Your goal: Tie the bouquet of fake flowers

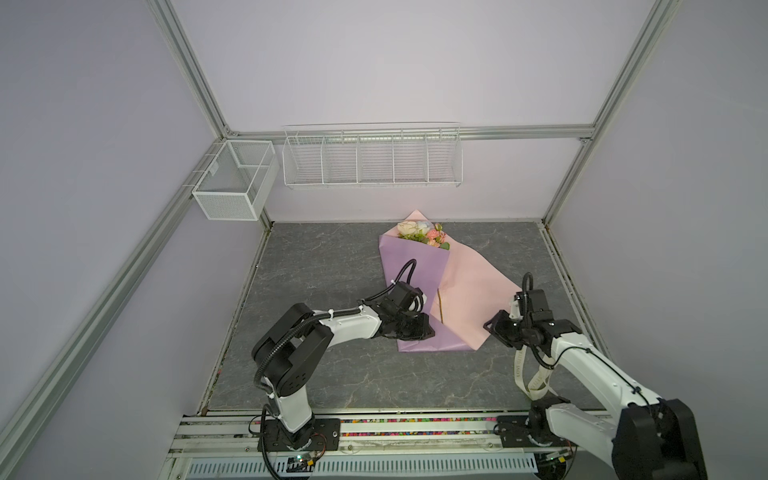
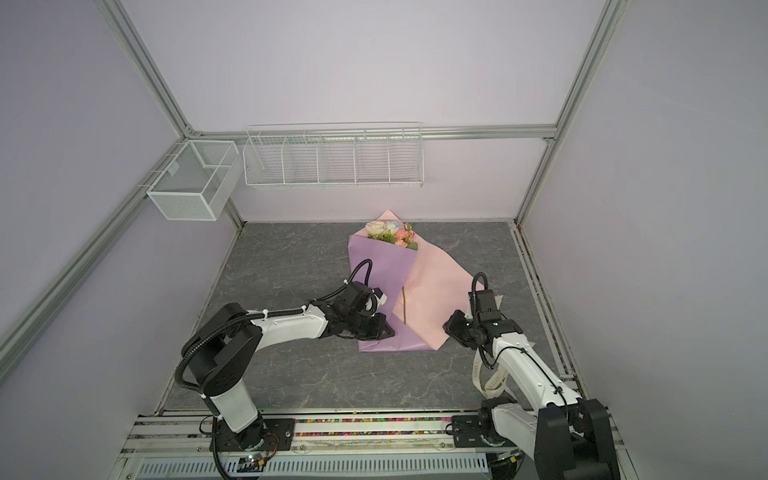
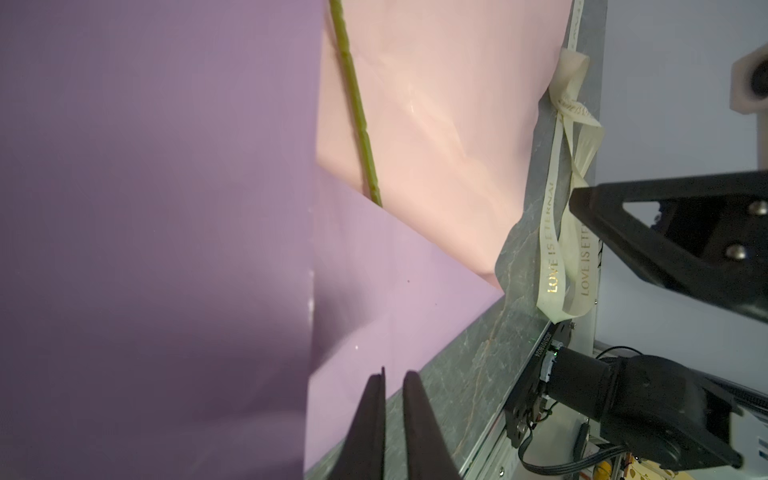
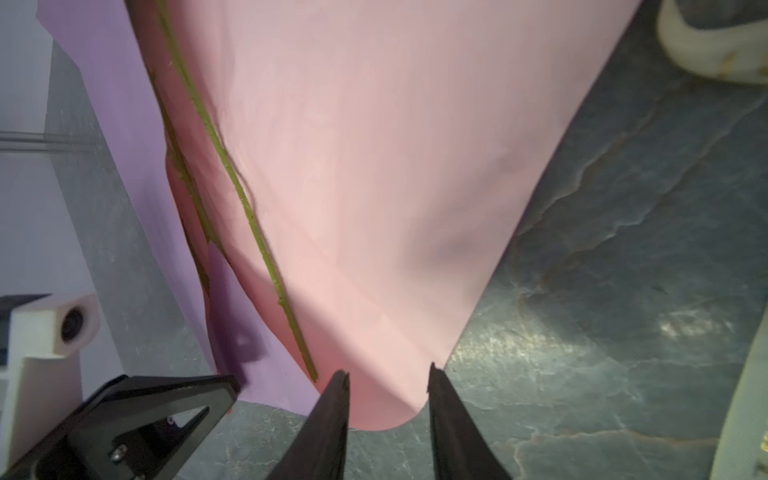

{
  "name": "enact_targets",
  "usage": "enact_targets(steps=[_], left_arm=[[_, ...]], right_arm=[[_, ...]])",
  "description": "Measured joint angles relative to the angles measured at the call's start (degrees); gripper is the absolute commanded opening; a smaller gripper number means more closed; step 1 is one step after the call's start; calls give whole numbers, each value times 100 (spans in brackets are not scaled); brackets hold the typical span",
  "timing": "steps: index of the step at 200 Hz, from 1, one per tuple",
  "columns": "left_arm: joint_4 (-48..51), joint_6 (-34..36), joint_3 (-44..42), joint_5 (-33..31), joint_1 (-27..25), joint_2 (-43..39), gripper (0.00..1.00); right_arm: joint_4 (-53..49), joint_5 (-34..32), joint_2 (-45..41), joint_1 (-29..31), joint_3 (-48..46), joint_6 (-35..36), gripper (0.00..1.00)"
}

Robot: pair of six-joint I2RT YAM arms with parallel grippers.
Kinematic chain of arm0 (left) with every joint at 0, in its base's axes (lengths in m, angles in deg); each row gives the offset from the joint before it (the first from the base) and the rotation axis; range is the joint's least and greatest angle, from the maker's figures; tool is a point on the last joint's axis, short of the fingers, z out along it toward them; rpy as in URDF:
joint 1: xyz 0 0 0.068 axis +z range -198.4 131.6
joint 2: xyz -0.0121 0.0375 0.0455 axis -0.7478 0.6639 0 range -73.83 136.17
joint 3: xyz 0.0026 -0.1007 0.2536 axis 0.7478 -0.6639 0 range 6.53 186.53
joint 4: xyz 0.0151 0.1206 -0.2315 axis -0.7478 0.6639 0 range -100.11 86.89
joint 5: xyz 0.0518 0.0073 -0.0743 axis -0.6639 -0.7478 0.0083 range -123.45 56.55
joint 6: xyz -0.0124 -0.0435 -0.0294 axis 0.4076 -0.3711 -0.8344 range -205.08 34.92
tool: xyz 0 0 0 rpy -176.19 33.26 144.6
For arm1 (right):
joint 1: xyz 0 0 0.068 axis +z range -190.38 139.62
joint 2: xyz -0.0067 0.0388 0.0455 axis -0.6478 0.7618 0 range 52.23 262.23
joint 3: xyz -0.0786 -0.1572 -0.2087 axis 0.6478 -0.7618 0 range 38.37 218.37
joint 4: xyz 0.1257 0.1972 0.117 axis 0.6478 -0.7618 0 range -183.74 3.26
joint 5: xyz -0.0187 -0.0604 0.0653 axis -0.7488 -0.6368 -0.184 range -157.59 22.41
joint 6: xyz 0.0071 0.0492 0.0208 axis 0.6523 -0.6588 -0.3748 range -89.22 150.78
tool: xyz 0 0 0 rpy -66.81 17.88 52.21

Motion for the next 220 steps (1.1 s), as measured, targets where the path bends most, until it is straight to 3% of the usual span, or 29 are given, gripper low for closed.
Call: enact_targets(steps=[44,89,220], left_arm=[[-61,-114,0,-87,-289,24,11],[-28,-138,0,-229,-299,166,6],[101,-125,13,-378,-334,439,5]], right_arm=[[68,671,243,-706,-22,330,39],[142,866,459,-837,-22,566,39],[1049,1272,1394,-1268,-72,638,48]])
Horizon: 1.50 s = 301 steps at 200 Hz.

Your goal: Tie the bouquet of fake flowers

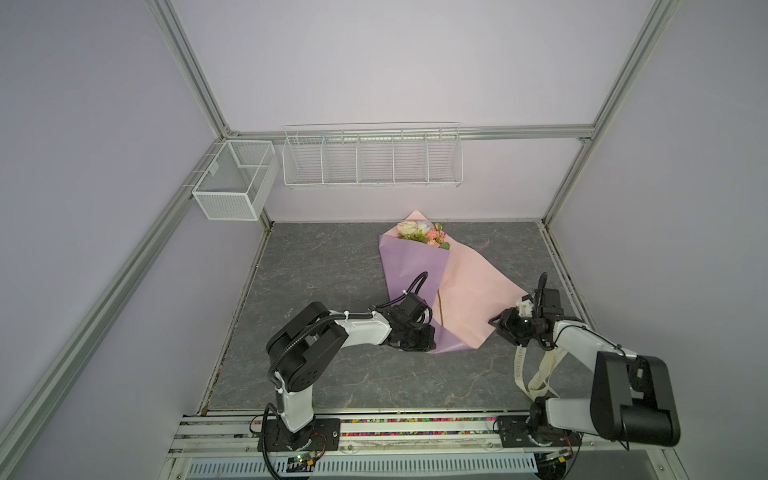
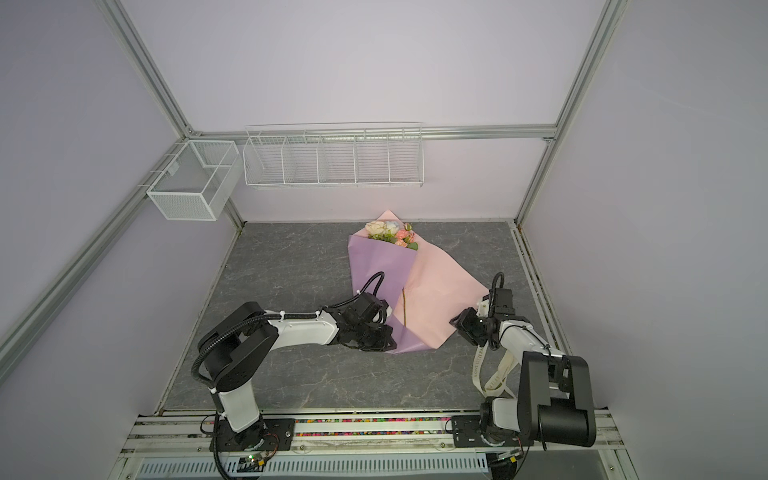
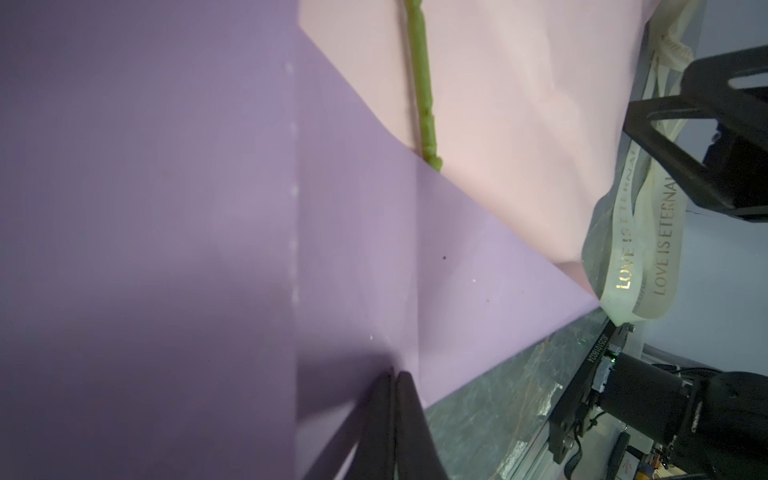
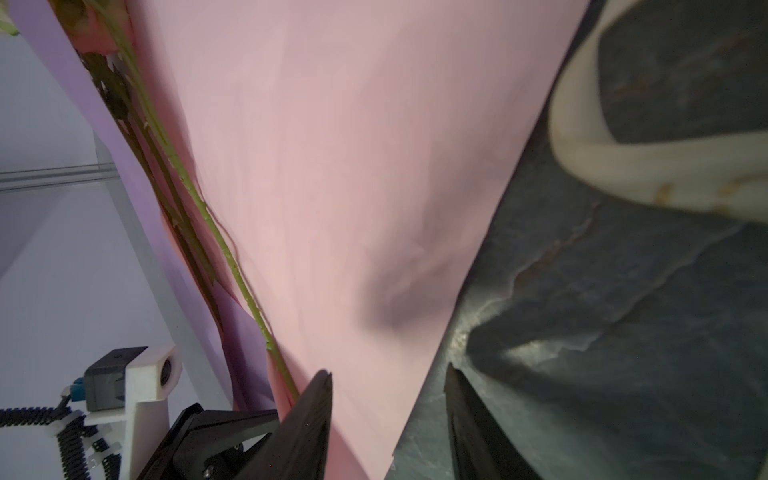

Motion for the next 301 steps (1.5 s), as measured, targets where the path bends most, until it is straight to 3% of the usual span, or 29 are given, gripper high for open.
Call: enact_targets(steps=[121,171,215,243,301], left_arm=[[186,149,118,-4,0,39,5],[234,151,155,-4,0,52,5],[238,151,160,-4,0,55,5],[280,153,192,-9,0,55,5],[289,177,219,-24,0,55,4]], right_arm=[[2205,382,107,-57,-861,-774,50],[2938,590,-142,-57,-879,-1029,62],[2953,920,-184,-26,-570,-981,65],[2922,925,46,81,-409,-887,58],[2378,612,236,466,-157,-629,29]])
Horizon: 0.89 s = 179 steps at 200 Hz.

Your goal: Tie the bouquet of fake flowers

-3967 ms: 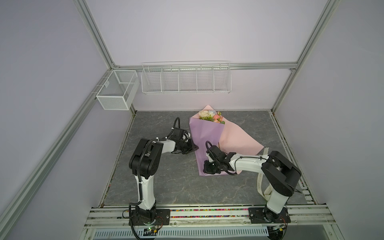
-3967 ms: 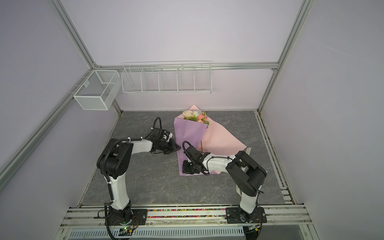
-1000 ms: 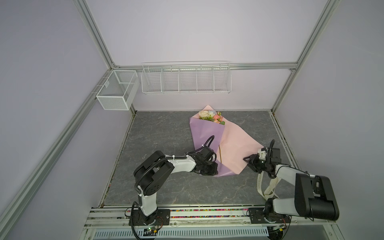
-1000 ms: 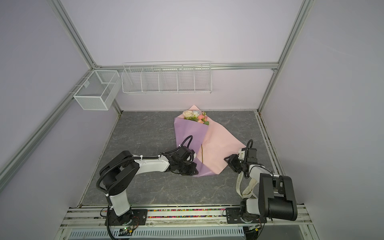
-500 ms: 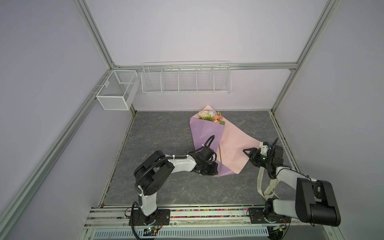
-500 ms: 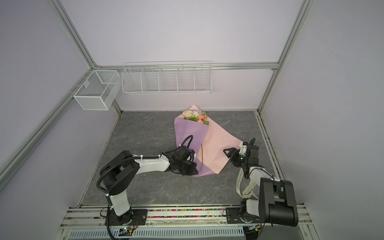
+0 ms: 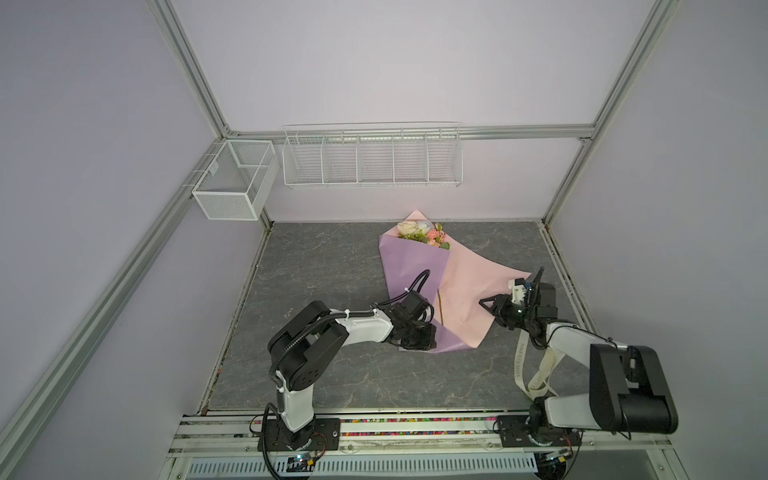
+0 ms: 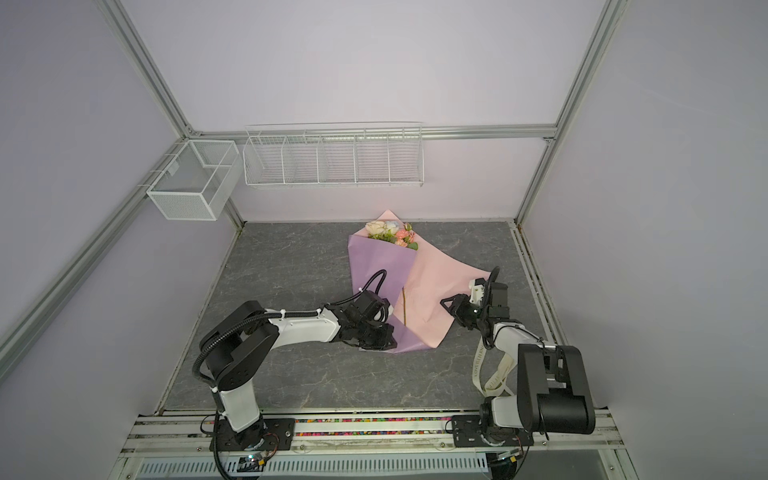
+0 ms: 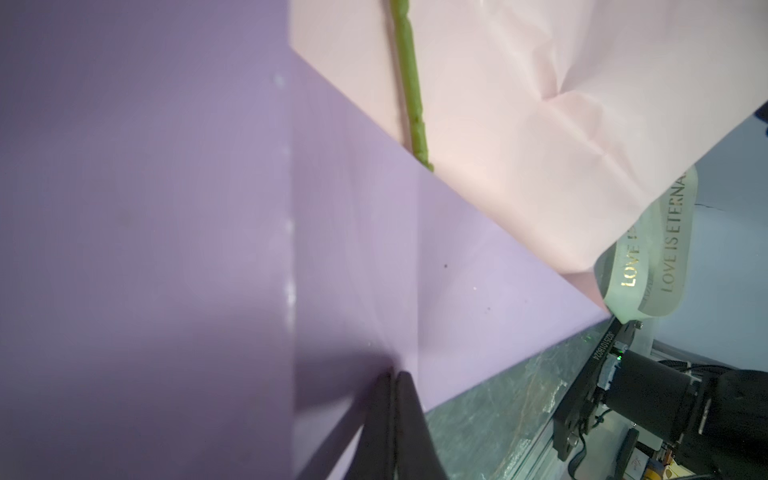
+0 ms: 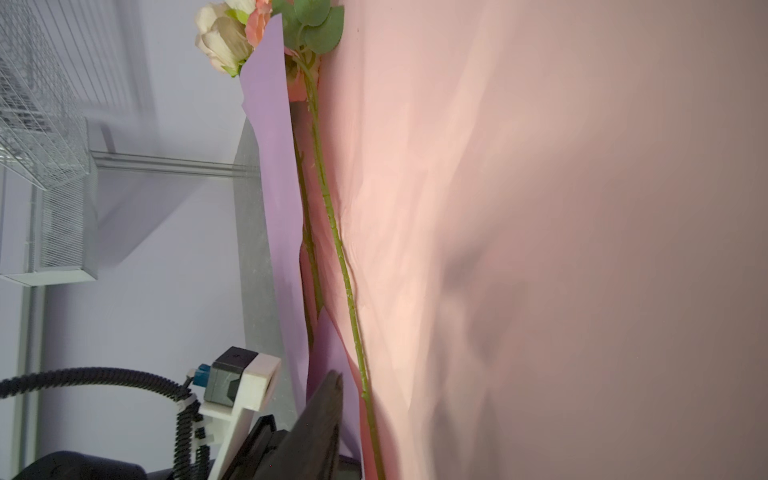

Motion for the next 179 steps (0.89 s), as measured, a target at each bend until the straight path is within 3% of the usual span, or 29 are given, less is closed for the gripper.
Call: enact_targets(steps=[39,79,132,179], left_arm=[[7,15,0,-26,0,0,3],[-11,13,0,-39,0,0,2],[-31,11,-7,-138,0,-22,2],[-101,-42,-92,-302,0,-299,5]], right_arm=[[-763,-208,-195,358,649,422,12],[-1248,-398,-247,728,1113,619,12],[-2118,-1193,-229,1690,1934,852,12],[-2660,-1851,282,2323,2726,907,10]])
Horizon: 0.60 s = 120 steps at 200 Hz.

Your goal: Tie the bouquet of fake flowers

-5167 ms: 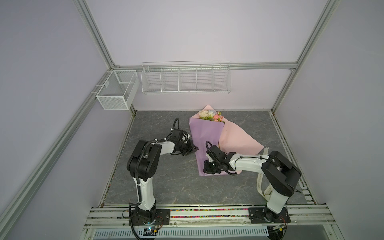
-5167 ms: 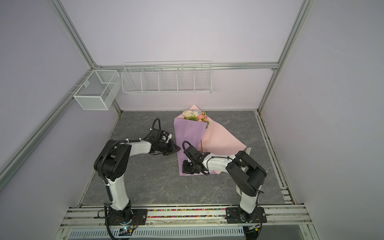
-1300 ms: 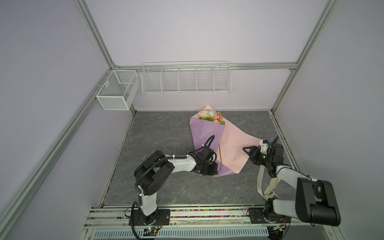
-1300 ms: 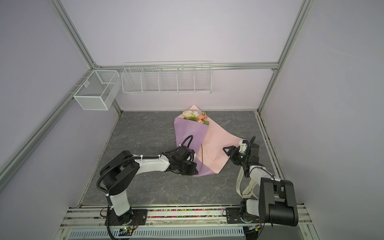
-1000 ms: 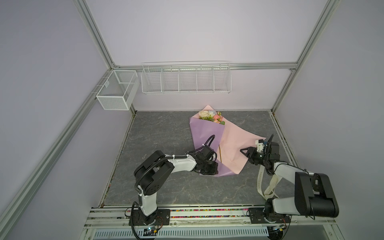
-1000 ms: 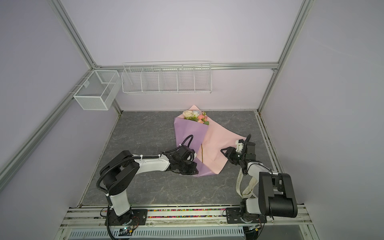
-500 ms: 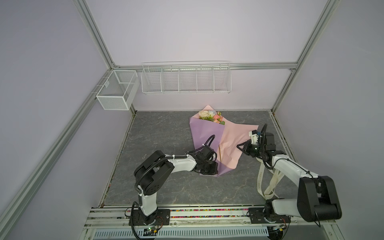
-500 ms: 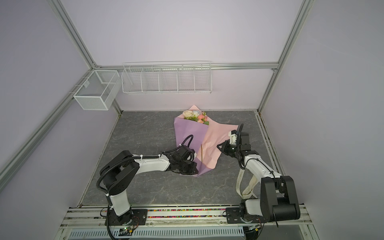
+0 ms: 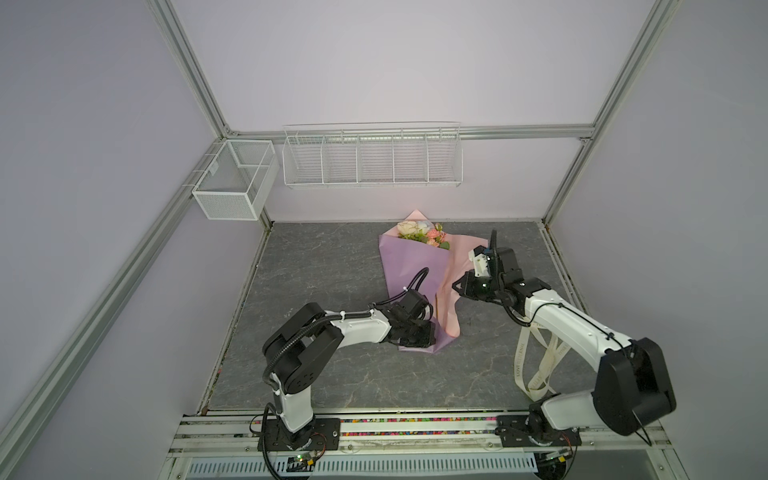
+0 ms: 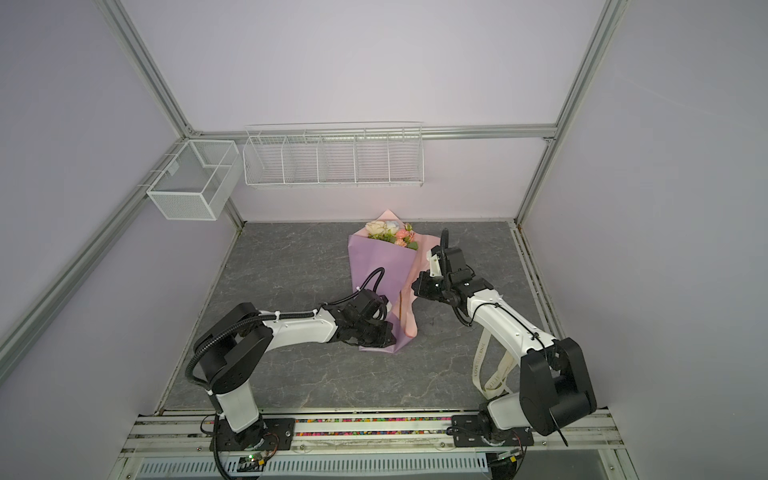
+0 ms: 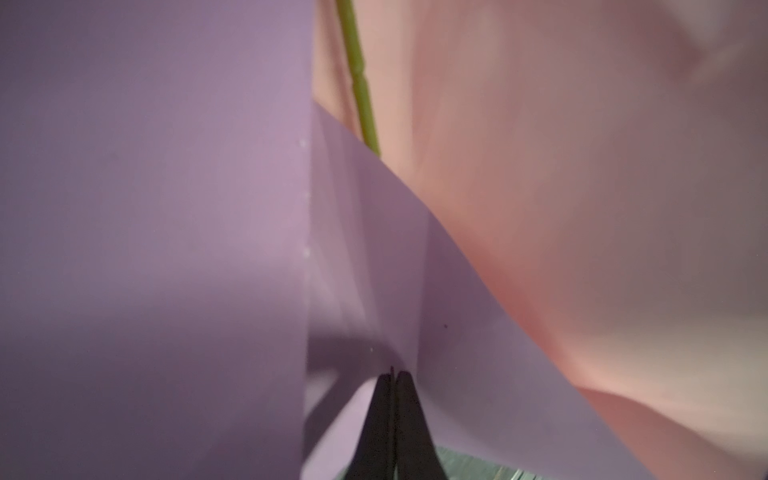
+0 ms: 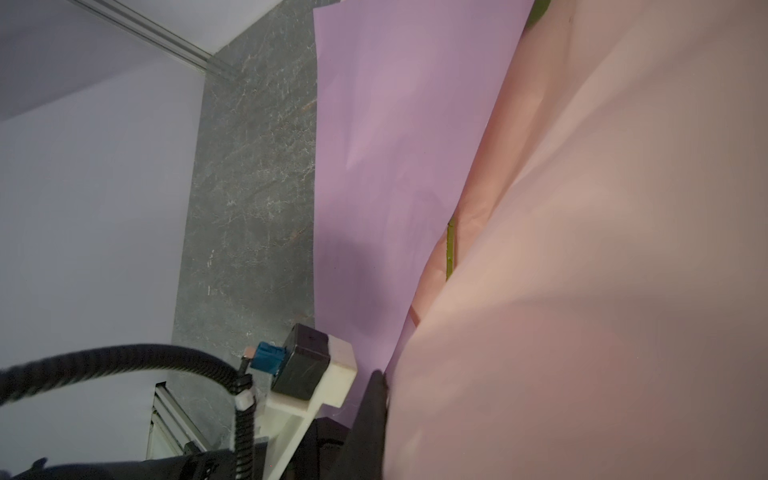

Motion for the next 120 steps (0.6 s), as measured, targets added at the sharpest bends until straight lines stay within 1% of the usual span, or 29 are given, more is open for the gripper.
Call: enact_targets(steps=[36,68,92,120], left_arm=[[-74,-66,-249,-249,0,-592,9],[-127,-173,-599,-612,-2,-1320,15],[-151,-210,-870,-933,22,-1832,29],[-262,-378,-1388,-1224,133,-2498,42]], right_arm=[[-428,-343,413,297,514,0,10],[-697,-592,638,560,962,4,11],[-929,-763,809,756,1279,11,12],[-1191,-984,1134,997,1731,57,12]])
